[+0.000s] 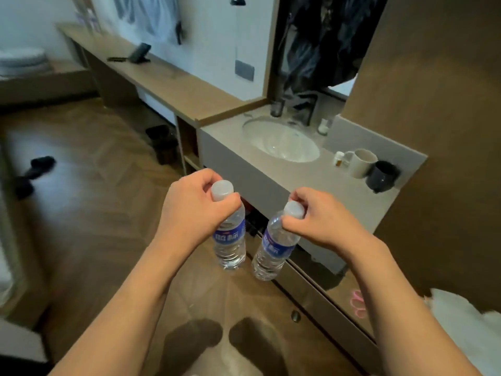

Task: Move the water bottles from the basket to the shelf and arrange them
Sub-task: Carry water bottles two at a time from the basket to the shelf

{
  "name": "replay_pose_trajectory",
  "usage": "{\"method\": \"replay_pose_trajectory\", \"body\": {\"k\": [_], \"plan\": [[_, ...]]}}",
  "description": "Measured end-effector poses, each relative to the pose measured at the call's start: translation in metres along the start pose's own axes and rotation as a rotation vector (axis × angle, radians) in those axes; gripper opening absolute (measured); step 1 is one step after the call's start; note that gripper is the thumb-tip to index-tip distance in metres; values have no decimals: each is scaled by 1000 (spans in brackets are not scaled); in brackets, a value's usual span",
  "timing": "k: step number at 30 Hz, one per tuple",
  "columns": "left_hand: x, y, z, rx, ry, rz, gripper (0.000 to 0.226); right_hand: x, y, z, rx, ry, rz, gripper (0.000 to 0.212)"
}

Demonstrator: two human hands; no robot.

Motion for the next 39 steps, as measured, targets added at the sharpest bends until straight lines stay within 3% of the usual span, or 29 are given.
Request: {"method": "replay_pose_trajectory", "body": {"k": [7, 15, 21, 26, 32, 39], "plan": [[115, 71, 127, -118, 76, 71, 19, 123, -93, 139, 46, 143, 58, 38], [255, 82, 268, -214, 239, 93, 20, 200, -200, 316, 138, 260, 100, 27], [299, 106, 405, -319, 192, 167, 22, 266, -263, 456, 234, 366, 85, 27], [357, 130, 498, -439, 246, 167, 20, 329, -301, 567, 214, 420, 143, 29], [468, 146, 609, -473, 306, 208, 19, 394, -379, 697, 184, 447, 149, 27], [569, 178, 785, -440, 251, 217, 20, 480, -451, 856, 176, 429, 124, 22]]}}
Point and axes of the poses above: each hand's wrist, its own z-axis towards the middle knuckle, its own y-axis out of the back of the hand, x = y × z, the point moved 10 cm from there along z, towards the middle knuckle, and after that the axes turned 11 degrees about -x, right-handed, at the moved point
